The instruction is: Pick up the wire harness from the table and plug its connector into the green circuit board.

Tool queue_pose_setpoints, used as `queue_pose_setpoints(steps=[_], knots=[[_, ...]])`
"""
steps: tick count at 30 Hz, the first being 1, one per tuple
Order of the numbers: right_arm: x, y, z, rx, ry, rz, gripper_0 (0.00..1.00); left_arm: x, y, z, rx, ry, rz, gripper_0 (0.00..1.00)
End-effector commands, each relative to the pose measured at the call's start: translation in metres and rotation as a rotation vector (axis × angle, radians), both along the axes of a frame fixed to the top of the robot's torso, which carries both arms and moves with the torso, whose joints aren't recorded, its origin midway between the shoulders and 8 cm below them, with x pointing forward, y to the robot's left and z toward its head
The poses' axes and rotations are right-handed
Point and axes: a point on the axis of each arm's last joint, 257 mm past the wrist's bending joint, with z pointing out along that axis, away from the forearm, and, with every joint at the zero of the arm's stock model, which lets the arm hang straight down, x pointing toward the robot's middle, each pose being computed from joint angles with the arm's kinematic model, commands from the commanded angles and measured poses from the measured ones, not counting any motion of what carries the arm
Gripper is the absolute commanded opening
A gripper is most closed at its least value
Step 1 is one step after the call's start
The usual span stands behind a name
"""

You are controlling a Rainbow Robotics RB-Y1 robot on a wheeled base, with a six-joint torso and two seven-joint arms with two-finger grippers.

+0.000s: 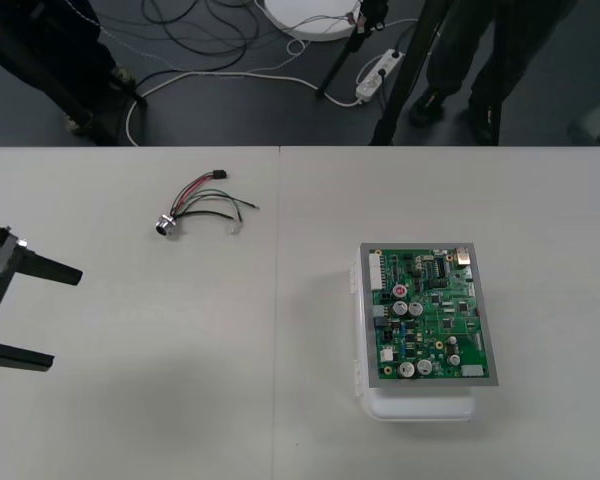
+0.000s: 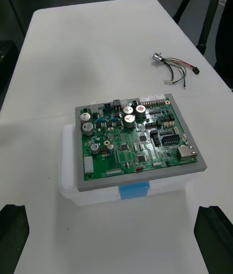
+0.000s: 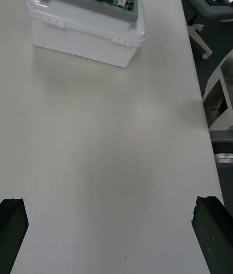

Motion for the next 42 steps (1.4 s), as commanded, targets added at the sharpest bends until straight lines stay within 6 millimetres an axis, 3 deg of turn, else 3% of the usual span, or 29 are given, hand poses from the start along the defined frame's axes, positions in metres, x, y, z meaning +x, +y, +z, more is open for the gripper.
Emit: queue_pose_setpoints(steps=[1, 5, 21, 29, 36, 42], knots=[[-0.014, -0.005, -0.005, 0.05, 0.061, -0.027, 1.0, 0.041, -0.022, 0.001, 0.028, -0.072, 0.04, 1.0], [-0.018, -0.001, -0.009, 0.105, 0.087, -0.034, 1.0, 0.057, -0.031, -0.005, 0.069, -0.072, 0.074, 1.0], [0.016, 0.008, -0.022, 0.221, -0.077, 0.018, 1.0, 0.121, -0.054, -0.019, 0.205, -0.104, 0.249, 1.0], [0.029, 0.02, -0.01, 0.298, -0.118, 0.071, 1.0, 0.157, -0.069, -0.032, 0.297, -0.157, 0.352, 1.0], [0.026, 0.03, -0.002, 0.347, -0.069, 0.19, 1.0, 0.18, -0.074, -0.043, 0.4, -0.207, 0.427, 1.0], [0.038, 0.031, -0.019, 0.327, -0.018, 0.2, 1.0, 0.2, -0.075, -0.043, 0.471, -0.279, 0.489, 1.0]])
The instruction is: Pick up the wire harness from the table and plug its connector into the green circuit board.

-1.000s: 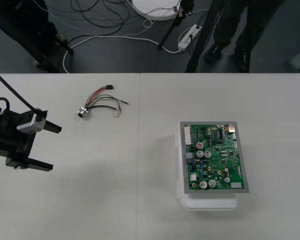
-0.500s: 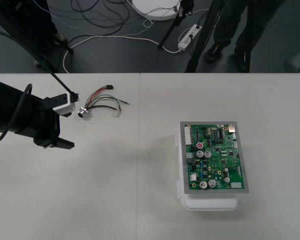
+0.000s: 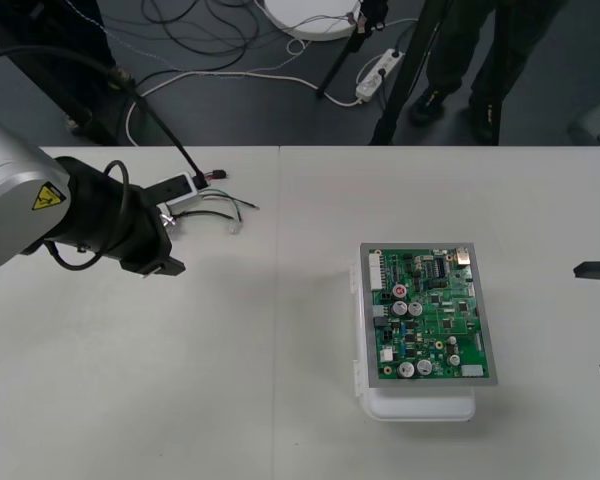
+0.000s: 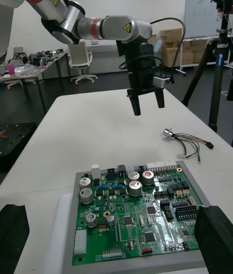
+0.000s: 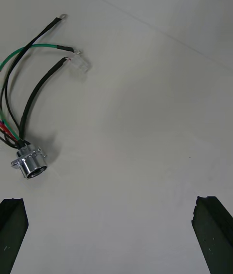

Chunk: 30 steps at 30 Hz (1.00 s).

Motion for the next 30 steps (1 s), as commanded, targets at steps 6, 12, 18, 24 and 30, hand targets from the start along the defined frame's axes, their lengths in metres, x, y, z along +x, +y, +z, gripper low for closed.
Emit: queue_pose_setpoints(steps=[6, 12, 18, 24, 30], knots=[[0.028, -0.001, -0.004, -0.052, -0.05, 0.01, 1.0, 0.045, -0.022, 0.018, 0.115, -0.147, 0.014, 1.0], [0.037, 0.005, 0.0, -0.027, -0.097, 0.007, 1.0, 0.062, -0.02, 0.013, 0.119, -0.115, 0.07, 1.0], [0.036, 0.008, 0.002, -0.013, -0.11, 0.01, 1.0, 0.079, -0.014, 0.002, 0.118, -0.083, 0.136, 1.0], [0.035, 0.013, -0.001, -0.003, -0.112, 0.018, 1.0, 0.094, -0.012, -0.006, 0.109, -0.047, 0.193, 1.0], [0.035, 0.013, -0.003, -0.007, -0.11, 0.018, 1.0, 0.104, -0.006, -0.015, 0.109, -0.011, 0.249, 1.0]])
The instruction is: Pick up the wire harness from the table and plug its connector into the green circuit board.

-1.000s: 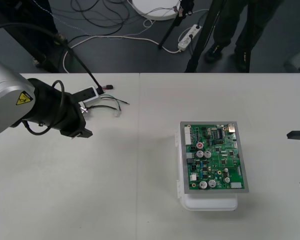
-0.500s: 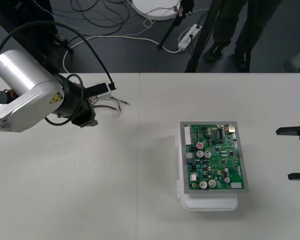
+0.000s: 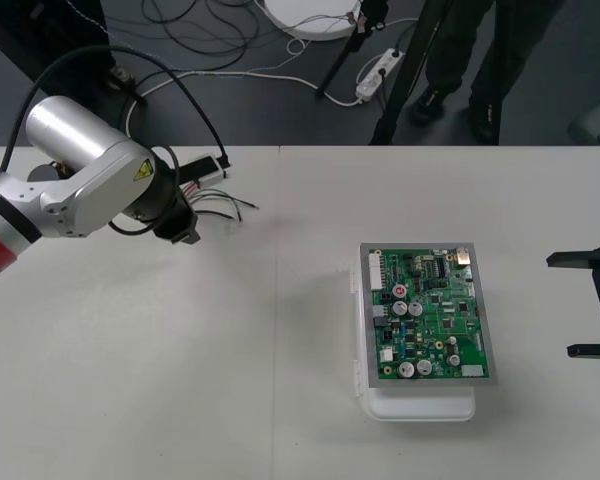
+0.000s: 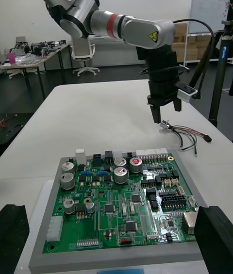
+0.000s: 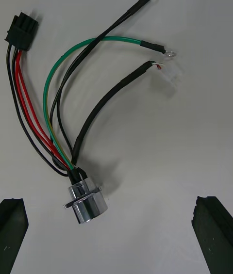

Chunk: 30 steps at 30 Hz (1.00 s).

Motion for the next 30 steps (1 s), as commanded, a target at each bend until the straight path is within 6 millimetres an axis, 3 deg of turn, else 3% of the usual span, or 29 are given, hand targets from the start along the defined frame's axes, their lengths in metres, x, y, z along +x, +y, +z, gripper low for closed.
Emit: queue_pose_setpoints(steps=[1, 12, 25, 30], knots=[[0.008, 0.005, 0.013, 0.023, -0.061, 0.011, 1.0, 0.017, -0.013, 0.016, -0.028, 0.005, 0.088, 1.0], [0.009, 0.009, 0.014, 0.04, -0.058, 0.012, 1.0, 0.03, 0.004, 0.003, -0.028, 0.034, 0.178, 1.0], [0.024, 0.01, 0.039, 0.142, -0.022, -0.045, 1.0, 0.058, 0.015, -0.011, -0.021, -0.03, 0.24, 1.0], [0.023, 0.012, 0.039, 0.147, -0.015, -0.042, 1.0, 0.062, 0.015, -0.016, -0.022, -0.045, 0.245, 1.0]])
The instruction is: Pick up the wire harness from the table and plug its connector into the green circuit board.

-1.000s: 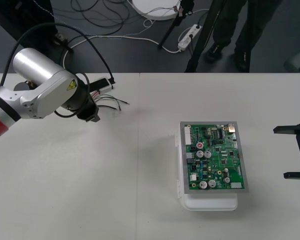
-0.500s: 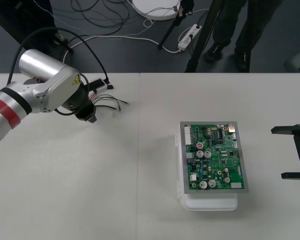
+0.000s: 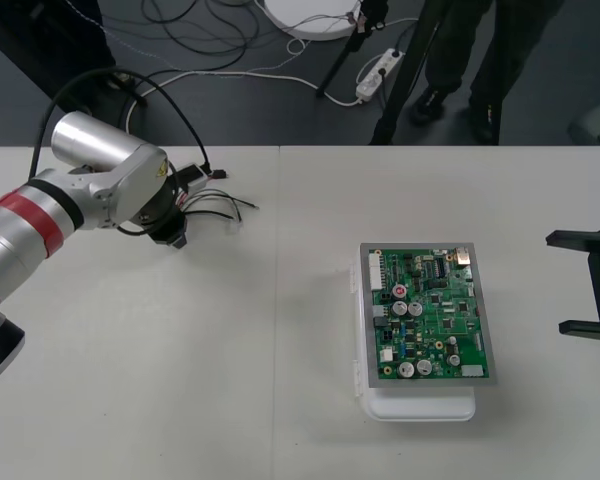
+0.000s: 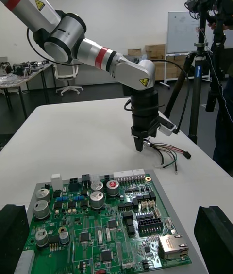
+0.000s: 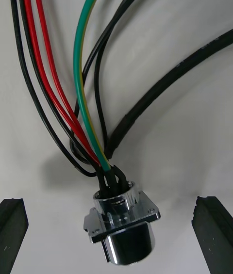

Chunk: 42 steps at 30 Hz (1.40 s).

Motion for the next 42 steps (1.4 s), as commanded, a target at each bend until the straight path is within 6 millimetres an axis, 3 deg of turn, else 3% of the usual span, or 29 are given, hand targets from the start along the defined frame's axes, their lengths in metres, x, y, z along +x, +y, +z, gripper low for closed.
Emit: queue_pose_setpoints(steps=[1, 16, 19, 23, 27, 28, 30, 34, 35, 42], knots=[[0.007, 0.006, 0.018, 0.039, -0.011, 0.014, 1.0, 0.035, -0.032, 0.032, -0.07, -0.124, 0.031, 1.0], [0.006, 0.006, 0.017, 0.035, -0.01, 0.016, 1.0, 0.033, -0.026, 0.026, -0.095, -0.116, 0.086, 1.0], [-0.003, 0.016, 0.004, 0.026, 0.013, 0.054, 1.0, 0.035, -0.028, 0.028, -0.098, -0.123, 0.081, 1.0], [-0.003, 0.016, 0.005, 0.014, 0.007, 0.062, 1.0, 0.036, -0.027, 0.029, -0.099, -0.128, 0.081, 0.98], [-0.004, 0.018, 0.008, 0.02, 0.0, 0.066, 1.0, 0.035, -0.028, 0.028, -0.1, -0.126, 0.08, 0.67], [-0.004, 0.018, 0.008, 0.022, 0.0, 0.066, 1.0, 0.035, -0.027, 0.027, -0.1, -0.125, 0.083, 0.63], [-0.004, 0.019, 0.01, 0.027, -0.002, 0.066, 1.0, 0.034, -0.025, 0.026, -0.096, -0.122, 0.086, 0.4], [-0.005, 0.02, 0.011, 0.034, -0.006, 0.07, 1.0, 0.032, -0.026, 0.022, -0.087, -0.113, 0.077, 0.05], [-0.005, 0.021, 0.011, 0.033, -0.009, 0.072, 1.0, 0.032, -0.026, 0.021, -0.084, -0.113, 0.075, 0.0], [-0.014, 0.027, 0.01, 0.023, -0.022, 0.106, 1.0, 0.032, -0.029, 0.021, -0.1, -0.113, 0.076, 0.0]])
